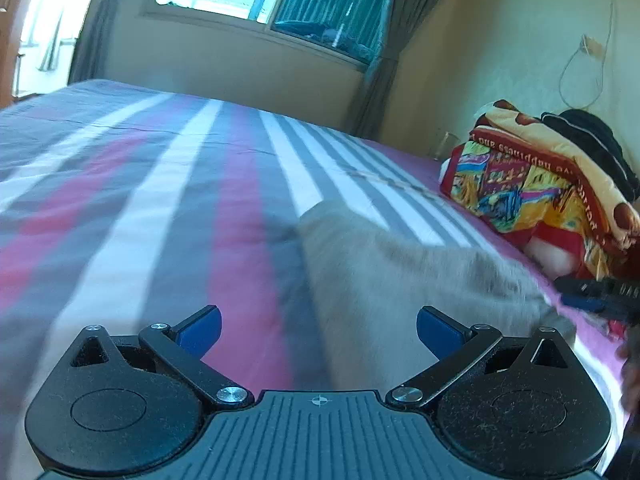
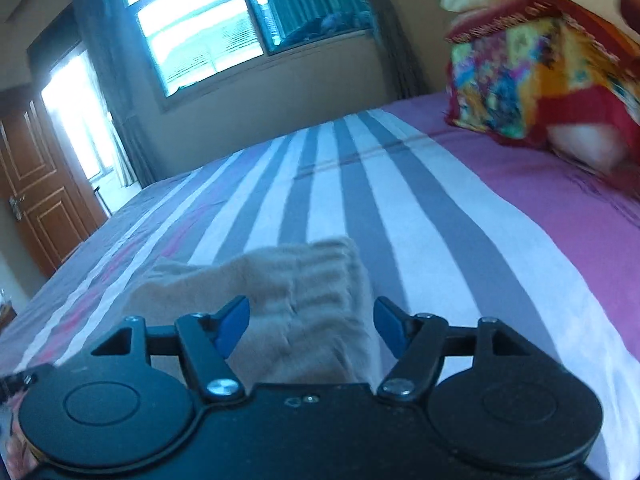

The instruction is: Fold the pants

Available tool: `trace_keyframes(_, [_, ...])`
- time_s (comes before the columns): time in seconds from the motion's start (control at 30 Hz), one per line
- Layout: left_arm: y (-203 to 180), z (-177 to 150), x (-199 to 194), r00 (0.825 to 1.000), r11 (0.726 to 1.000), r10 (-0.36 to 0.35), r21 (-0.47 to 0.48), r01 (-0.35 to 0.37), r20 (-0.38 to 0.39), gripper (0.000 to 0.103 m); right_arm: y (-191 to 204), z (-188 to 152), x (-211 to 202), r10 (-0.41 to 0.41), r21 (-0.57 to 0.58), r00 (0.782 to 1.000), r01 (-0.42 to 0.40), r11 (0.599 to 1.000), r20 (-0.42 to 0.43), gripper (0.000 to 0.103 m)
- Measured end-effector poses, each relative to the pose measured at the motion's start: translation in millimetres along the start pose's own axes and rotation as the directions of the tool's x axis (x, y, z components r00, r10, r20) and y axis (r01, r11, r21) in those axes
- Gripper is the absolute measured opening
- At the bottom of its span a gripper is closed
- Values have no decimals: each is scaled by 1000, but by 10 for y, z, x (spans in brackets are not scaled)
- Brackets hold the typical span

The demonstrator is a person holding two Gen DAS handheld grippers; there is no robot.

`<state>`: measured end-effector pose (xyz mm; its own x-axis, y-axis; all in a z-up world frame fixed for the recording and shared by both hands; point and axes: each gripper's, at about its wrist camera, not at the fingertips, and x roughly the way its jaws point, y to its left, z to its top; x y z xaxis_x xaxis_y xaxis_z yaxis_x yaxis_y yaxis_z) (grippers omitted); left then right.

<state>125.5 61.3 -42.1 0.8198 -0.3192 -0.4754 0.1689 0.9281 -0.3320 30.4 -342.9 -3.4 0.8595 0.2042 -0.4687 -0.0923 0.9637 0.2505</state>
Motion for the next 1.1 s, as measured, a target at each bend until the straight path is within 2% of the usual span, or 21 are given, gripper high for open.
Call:
trace_keyframes(0.07, [-6, 50, 290, 997, 1000, 20, -6, -20, -69, 103, 70, 39, 159, -7, -25, 1000, 7, 1000, -6, 67])
trace_keyframes(0.13, [34, -57, 580, 983, 999, 52, -2, -53, -175, 103, 89, 1, 332, -55, -63, 997, 52, 997, -47, 67])
trace_keyframes(0.17, [42, -105, 615, 986, 999, 50, 12, -49, -162, 103, 53, -62, 485, -109, -78, 988, 100, 992, -113, 67])
trace_keyframes(0.2, [34, -109, 621, 986, 999, 48, 25, -44, -162, 103, -20, -130, 597, -112, -57, 979, 104, 993, -170, 68])
trace_keyframes(0.23, [29, -82, 617, 984, 999, 45, 30, -41, -170, 103, -132, -188, 625, -72, 4, 981, 74, 997, -180, 70])
trace_keyframes(0.3, [21, -2, 600, 987, 998, 44, 44, -38, -155, 103, -218, -169, 580, -50, 43, 983, 59, 997, -174, 73])
trace_keyframes(0.4, [23, 174, 698, 990, 996, 46, 80, -36, -135, 103, -143, -43, 444, -35, -17, 994, 34, 999, -99, 72])
trace_keyframes(0.5, [-34, 387, 918, 991, 995, 42, 95, -30, -128, 103, -65, 190, 482, -19, -34, 998, 17, 999, -53, 72])
trace_keyframes(0.57, [-83, 508, 1031, 991, 993, 45, 118, -31, -124, 103, 4, 370, 602, -22, -59, 998, 18, 998, -57, 72])
trace_keyframes(0.6, [-100, 551, 1129, 991, 991, 51, 126, -35, -126, 103, 39, 434, 707, -34, -86, 997, 28, 996, -73, 76])
trace_keyframes(0.7, [-74, 575, 1508, 976, 991, 94, 116, -72, -194, 103, 85, 420, 1152, -116, -171, 968, 79, 982, -221, 78])
trace_keyframes(0.77, [-51, 496, 1597, 979, 991, 91, 115, -71, -180, 103, -1, 323, 1326, -119, -154, 959, 81, 985, -256, 83])
trace_keyframes(0.87, [-25, 579, 1561, 987, 998, 56, 43, -50, -150, 103, -142, 319, 1349, -83, -68, 962, 68, 995, -261, 86])
trace_keyframes(0.93, [26, 631, 1535, 993, 998, 67, 7, -66, -98, 103, -88, 376, 1188, -66, -76, 981, 53, 996, -183, 77])
trace_keyframes(1.0, [70, 636, 1659, 987, 995, 101, 9, -100, -128, 103, -24, 425, 1125, -64, -98, 988, 51, 994, -138, 77])
trace_keyframes(1.1, [24, 623, 1846, 977, 990, 141, 49, -134, -162, 103, -12, 399, 1313, -109, -121, 975, 86, 989, -193, 78])
